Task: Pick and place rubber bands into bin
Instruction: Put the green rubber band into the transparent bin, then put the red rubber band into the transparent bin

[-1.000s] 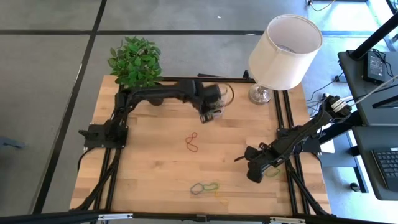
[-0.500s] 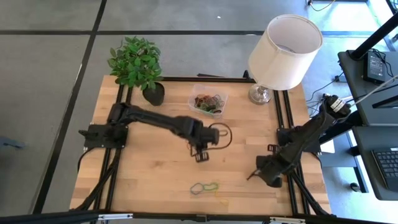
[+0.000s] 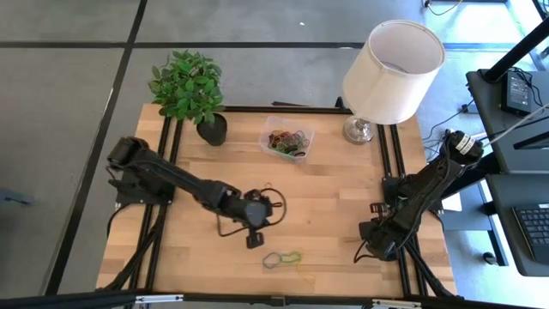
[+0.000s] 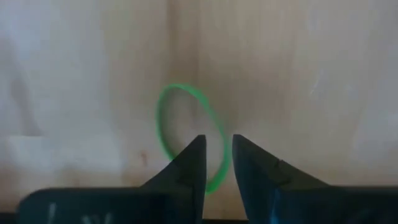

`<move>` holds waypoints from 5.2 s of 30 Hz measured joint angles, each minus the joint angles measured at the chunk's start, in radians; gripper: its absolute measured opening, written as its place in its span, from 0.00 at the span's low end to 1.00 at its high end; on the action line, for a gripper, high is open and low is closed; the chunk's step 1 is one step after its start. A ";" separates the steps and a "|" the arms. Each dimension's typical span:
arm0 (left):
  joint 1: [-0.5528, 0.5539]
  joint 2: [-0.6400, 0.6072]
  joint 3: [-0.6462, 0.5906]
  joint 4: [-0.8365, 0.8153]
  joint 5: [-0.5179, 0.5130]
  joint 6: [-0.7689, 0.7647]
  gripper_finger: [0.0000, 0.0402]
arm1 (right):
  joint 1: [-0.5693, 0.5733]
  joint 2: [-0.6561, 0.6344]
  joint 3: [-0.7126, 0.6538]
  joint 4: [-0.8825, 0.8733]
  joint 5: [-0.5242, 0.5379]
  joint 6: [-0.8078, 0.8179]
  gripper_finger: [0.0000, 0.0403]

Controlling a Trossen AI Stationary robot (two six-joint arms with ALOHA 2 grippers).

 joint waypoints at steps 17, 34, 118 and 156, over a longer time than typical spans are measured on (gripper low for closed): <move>0.027 -0.456 -0.492 0.181 -0.096 0.027 0.00 | -0.046 -0.001 0.031 0.063 0.046 0.104 0.02; 0.342 -0.703 -0.774 0.262 0.190 0.370 0.00 | -0.637 0.052 0.594 0.031 0.365 -0.221 0.00; 0.343 -0.328 -0.329 0.111 0.050 0.624 0.03 | -0.841 -0.146 0.236 0.095 0.129 -0.142 0.01; 0.307 0.194 -0.090 -0.058 -0.031 0.075 0.07 | -0.572 -0.369 -0.100 0.259 0.158 -0.031 0.03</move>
